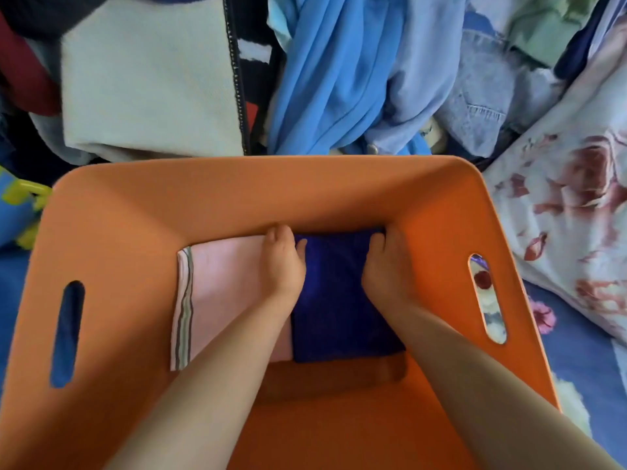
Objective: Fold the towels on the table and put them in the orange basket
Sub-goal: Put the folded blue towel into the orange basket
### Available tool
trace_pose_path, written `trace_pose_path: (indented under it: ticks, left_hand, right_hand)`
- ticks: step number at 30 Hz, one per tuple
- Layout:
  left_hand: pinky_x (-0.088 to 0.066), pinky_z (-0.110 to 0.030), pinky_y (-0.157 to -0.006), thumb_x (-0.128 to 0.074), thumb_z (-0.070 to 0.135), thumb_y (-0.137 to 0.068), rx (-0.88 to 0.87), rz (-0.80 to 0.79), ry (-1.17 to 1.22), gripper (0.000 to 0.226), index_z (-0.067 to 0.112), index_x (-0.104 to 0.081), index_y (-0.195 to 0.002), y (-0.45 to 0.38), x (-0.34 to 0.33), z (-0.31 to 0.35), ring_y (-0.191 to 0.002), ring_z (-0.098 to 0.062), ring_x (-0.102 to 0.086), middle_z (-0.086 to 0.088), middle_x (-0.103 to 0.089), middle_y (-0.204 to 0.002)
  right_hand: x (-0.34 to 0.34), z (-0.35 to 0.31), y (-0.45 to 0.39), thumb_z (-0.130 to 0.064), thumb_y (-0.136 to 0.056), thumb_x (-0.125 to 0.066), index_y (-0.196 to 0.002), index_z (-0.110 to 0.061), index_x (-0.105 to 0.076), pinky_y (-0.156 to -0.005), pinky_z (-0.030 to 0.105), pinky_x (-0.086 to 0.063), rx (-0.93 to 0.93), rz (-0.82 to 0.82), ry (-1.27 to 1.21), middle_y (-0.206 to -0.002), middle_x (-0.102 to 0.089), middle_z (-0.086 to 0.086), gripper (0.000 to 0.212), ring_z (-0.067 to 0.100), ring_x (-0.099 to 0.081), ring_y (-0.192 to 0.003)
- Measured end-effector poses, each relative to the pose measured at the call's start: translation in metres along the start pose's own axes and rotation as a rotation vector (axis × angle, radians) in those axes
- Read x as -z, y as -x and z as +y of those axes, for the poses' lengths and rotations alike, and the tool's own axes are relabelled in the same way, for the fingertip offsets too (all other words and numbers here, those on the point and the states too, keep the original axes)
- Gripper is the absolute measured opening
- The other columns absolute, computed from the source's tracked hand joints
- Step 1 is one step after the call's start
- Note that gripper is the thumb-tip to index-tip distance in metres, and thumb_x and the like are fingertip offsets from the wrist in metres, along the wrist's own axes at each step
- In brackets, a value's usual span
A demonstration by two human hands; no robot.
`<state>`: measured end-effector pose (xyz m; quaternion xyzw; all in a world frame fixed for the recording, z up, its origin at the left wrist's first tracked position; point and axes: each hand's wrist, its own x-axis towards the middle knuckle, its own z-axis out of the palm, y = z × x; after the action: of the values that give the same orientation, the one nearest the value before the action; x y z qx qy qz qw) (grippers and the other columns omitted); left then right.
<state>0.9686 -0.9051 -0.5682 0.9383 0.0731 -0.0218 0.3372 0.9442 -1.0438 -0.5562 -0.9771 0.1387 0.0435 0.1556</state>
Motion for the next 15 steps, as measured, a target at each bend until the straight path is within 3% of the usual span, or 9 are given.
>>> trace_pose_path:
  ticks: [2,4,6,8,9,11,13,15]
  left_hand:
    - [-0.037,-0.035,-0.078,-0.061,0.005,-0.080,-0.169,0.111,-0.092,0.013,-0.007,-0.058,-0.079,0.009,0.000,0.000,-0.086,-0.039,-0.057,-0.026,-0.058,-0.093]
    - [-0.040,-0.034,-0.074,-0.061,0.006,-0.074,-0.452,0.195,-0.236,0.008,0.000,-0.061,-0.070,0.019,-0.003,-0.002,-0.076,-0.032,-0.057,-0.019,-0.063,-0.081]
    - [-0.047,-0.036,-0.074,-0.073,0.009,-0.067,-0.657,0.096,-0.362,0.009,0.004,-0.067,-0.073,0.030,-0.010,-0.012,-0.075,-0.030,-0.062,-0.014,-0.068,-0.079]
    - [-0.056,-0.037,-0.078,-0.081,0.021,-0.063,-0.622,-0.059,-0.507,0.035,0.001,-0.071,-0.091,0.033,-0.015,-0.020,-0.091,-0.033,-0.068,-0.017,-0.071,-0.096]
    - [-0.051,-0.039,-0.089,-0.077,0.029,-0.069,-0.538,-0.136,-0.578,0.049,-0.002,-0.066,-0.106,0.033,-0.015,-0.021,-0.106,-0.032,-0.063,-0.021,-0.066,-0.111]
    - [-0.020,-0.037,-0.115,-0.046,0.042,-0.091,-0.440,-0.267,-0.666,0.067,-0.003,-0.031,-0.138,0.031,-0.019,-0.027,-0.139,-0.031,-0.026,-0.023,-0.030,-0.147]
    - [0.007,-0.035,-0.117,-0.021,0.045,-0.097,-0.394,-0.348,-0.693,0.067,0.003,-0.001,-0.145,0.026,-0.023,-0.030,-0.144,-0.027,0.003,-0.018,0.001,-0.155]
    - [0.011,-0.034,-0.115,-0.016,0.045,-0.097,-0.391,-0.364,-0.720,0.067,0.004,0.005,-0.145,0.026,-0.026,-0.031,-0.144,-0.026,0.008,-0.017,0.007,-0.155]
  right_hand:
    - [-0.002,0.002,0.012,0.007,-0.081,-0.041,-0.100,0.008,-0.056,-0.102,0.051,-0.037,0.174,-0.021,0.111,-0.126,-0.047,0.034,0.024,0.045,-0.045,-0.121]
    - [-0.002,0.009,0.017,0.008,-0.074,-0.045,-0.091,0.010,-0.063,-0.091,0.052,-0.047,0.264,-0.014,0.224,-0.115,-0.057,0.035,0.024,0.047,-0.054,-0.111]
    - [-0.007,0.015,0.021,-0.004,-0.088,-0.039,-0.119,0.012,-0.048,-0.108,0.050,-0.029,0.283,-0.148,0.251,-0.138,-0.036,0.034,0.036,0.044,-0.032,-0.132]
    - [-0.017,0.026,0.022,-0.023,-0.098,-0.028,-0.142,0.004,-0.014,-0.117,0.039,0.000,0.250,-0.265,0.249,-0.153,-0.001,0.022,0.053,0.031,0.003,-0.143]
    - [-0.020,0.029,0.022,-0.029,-0.099,-0.025,-0.144,0.000,-0.004,-0.116,0.035,0.007,0.224,-0.311,0.239,-0.154,0.009,0.017,0.057,0.027,0.011,-0.143]
    - [-0.025,0.029,0.022,-0.033,-0.098,-0.025,-0.144,-0.004,0.004,-0.112,0.030,0.013,0.180,-0.347,0.188,-0.153,0.016,0.013,0.061,0.024,0.018,-0.141]
    - [-0.028,0.028,0.019,-0.034,-0.098,-0.025,-0.144,-0.005,0.007,-0.112,0.030,0.013,0.161,-0.371,0.153,-0.153,0.018,0.012,0.062,0.023,0.019,-0.141]
    - [-0.028,0.027,0.018,-0.034,-0.098,-0.024,-0.143,-0.005,0.008,-0.113,0.031,0.012,0.141,-0.403,0.148,-0.153,0.019,0.012,0.062,0.023,0.020,-0.141]
